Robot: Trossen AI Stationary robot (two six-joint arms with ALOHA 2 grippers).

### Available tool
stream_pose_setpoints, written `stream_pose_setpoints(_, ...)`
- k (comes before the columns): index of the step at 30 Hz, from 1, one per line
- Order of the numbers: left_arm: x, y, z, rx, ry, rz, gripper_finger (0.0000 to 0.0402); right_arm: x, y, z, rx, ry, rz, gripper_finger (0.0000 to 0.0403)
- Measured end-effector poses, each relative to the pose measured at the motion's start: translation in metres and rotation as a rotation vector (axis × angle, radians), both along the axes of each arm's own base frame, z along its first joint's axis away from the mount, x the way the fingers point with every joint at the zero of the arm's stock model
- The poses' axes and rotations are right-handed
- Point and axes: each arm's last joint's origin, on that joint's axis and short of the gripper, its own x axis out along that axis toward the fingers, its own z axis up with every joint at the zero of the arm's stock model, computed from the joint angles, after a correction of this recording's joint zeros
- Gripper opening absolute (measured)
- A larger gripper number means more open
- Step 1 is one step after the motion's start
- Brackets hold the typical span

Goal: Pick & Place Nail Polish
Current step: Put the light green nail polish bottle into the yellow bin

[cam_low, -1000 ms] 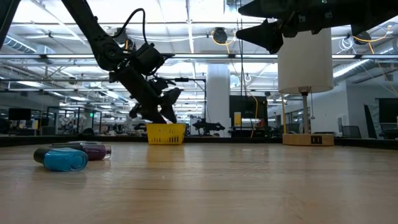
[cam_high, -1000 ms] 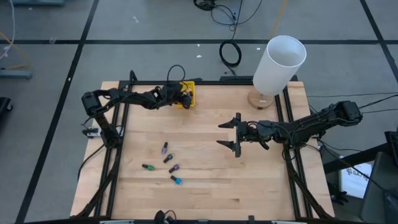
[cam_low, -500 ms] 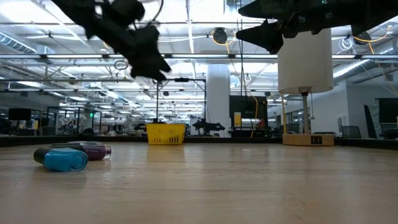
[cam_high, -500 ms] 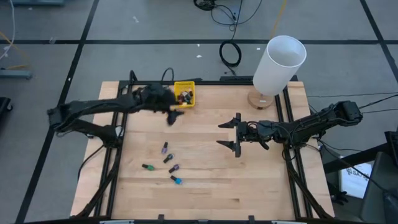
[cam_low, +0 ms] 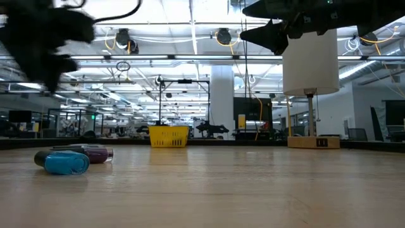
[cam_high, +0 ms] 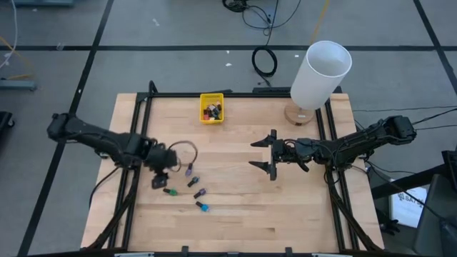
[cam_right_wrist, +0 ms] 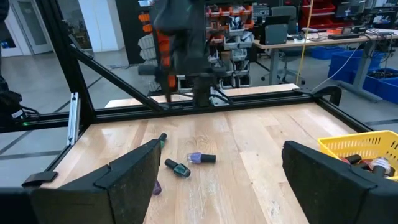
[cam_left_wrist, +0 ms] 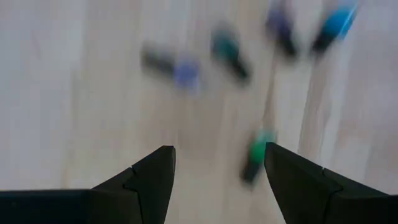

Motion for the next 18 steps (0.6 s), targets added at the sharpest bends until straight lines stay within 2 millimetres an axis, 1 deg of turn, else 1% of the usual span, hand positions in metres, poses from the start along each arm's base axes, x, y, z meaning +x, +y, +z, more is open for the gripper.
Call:
stream_pose_setpoints(5, -0.021, -0.02, -0.023, -0.011, 0.202, 0.107, 0.0244, 0.0, 0.0, 0.0, 0.0, -0.002, 0.002, 0.032)
stream_pose_setpoints(9, -0.035, -0.03, -0.04, -0.01, 0.293, 0.21, 0.0244, 0.0, 0.0, 0.0, 0.001, -0.005, 0.003, 0.032)
stream_pose_setpoints(11, -0.039, -0.035, -0.046, -0.027, 0.307, 0.229, 0.0244, 0.0, 0.0, 0.0, 0.001, -0.004, 0.003, 0.032)
stream_pose_setpoints(14, -0.042, -0.043, -0.055, -0.063, 0.286, 0.175, 0.0244, 0.0, 0.0, 0.0, 0.001, -0.004, 0.004, 0.032)
stream_pose_setpoints(18, -0.041, -0.056, -0.063, -0.063, 0.151, -0.023, 0.0243, 0.0, 0.0, 0.0, 0.001, -0.004, 0.004, 0.032)
